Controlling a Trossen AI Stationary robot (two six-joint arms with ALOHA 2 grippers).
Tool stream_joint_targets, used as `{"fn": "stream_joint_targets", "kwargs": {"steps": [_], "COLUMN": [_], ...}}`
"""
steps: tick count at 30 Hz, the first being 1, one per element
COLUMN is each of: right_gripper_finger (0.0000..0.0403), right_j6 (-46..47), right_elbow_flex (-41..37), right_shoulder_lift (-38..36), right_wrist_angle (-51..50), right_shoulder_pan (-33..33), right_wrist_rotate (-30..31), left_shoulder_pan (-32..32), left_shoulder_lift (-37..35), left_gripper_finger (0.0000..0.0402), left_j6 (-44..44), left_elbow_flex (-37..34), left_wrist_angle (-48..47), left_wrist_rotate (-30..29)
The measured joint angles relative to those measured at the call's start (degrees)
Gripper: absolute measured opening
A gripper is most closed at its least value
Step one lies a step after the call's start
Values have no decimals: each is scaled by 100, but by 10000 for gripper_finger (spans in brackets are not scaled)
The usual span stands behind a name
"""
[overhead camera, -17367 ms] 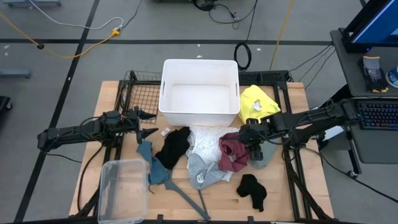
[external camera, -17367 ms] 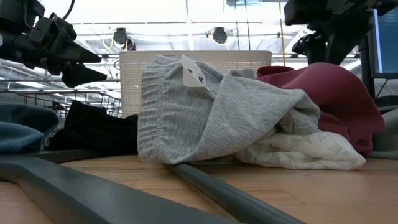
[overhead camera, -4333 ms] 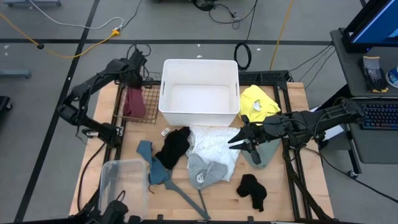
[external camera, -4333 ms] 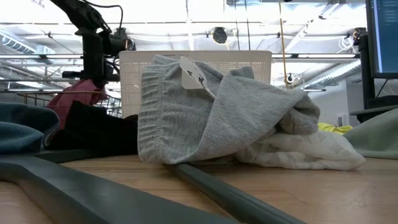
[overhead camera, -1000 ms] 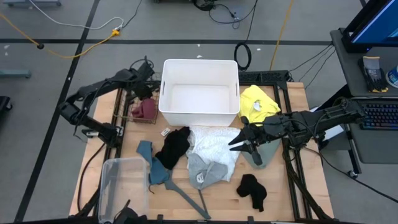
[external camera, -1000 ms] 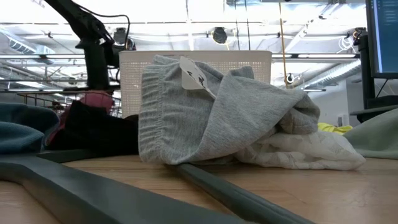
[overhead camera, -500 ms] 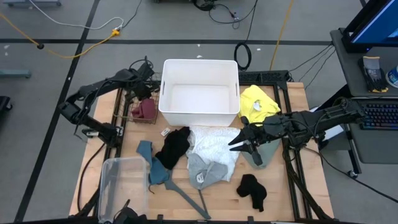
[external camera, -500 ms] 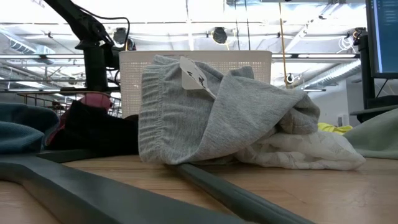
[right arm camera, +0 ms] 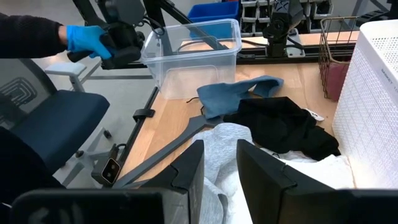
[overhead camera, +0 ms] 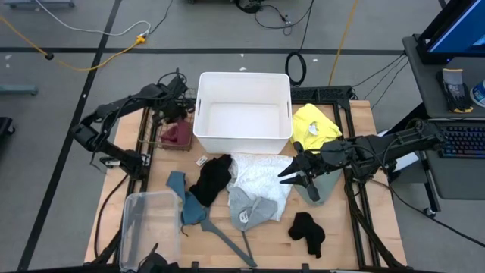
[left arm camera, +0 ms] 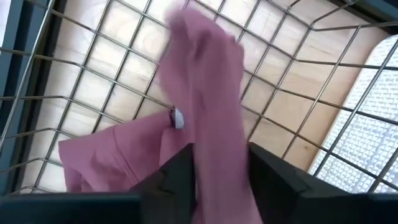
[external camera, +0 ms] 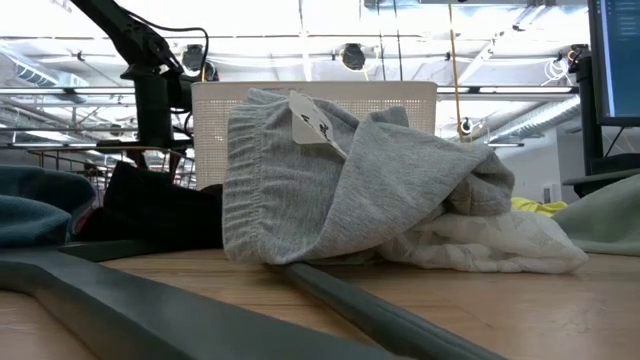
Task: Pick & Place Cloths
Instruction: Put the red underwear into the brown basket, then put the gray underwear into the brown basket
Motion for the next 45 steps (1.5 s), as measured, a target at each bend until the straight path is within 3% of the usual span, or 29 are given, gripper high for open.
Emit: {"fn": "stream_joint_targets", "kwargs": {"steps": [7,13,23,33,45], "right_gripper_finger": [86,86,86,86,86], "right_j6": [35,129,83,131,129], "right_elbow_flex": [0,0,-1,0,0], "right_shoulder_lift": [0,1,2,2,1], "right_wrist_angle": [2,4,2,2,17], "right_shoulder_pan": [0,2,2,2,2], "right_wrist_rotate": [0,-2,28,33,37], "left_shoulder_pan": [124,357,390,-214,-1885], "left_shoulder_lift": [-208,-869,-2259,-3284,-3922], "left_gripper_finger": [201,200,138,8,2], "left_j6": [286,166,124,942,2573], "left_elbow_flex": [0,0,0,2,2], "left_wrist_angle": [2,0,439,1755,3194], "left_wrist_rotate": [288,238,210,782,1246]}}
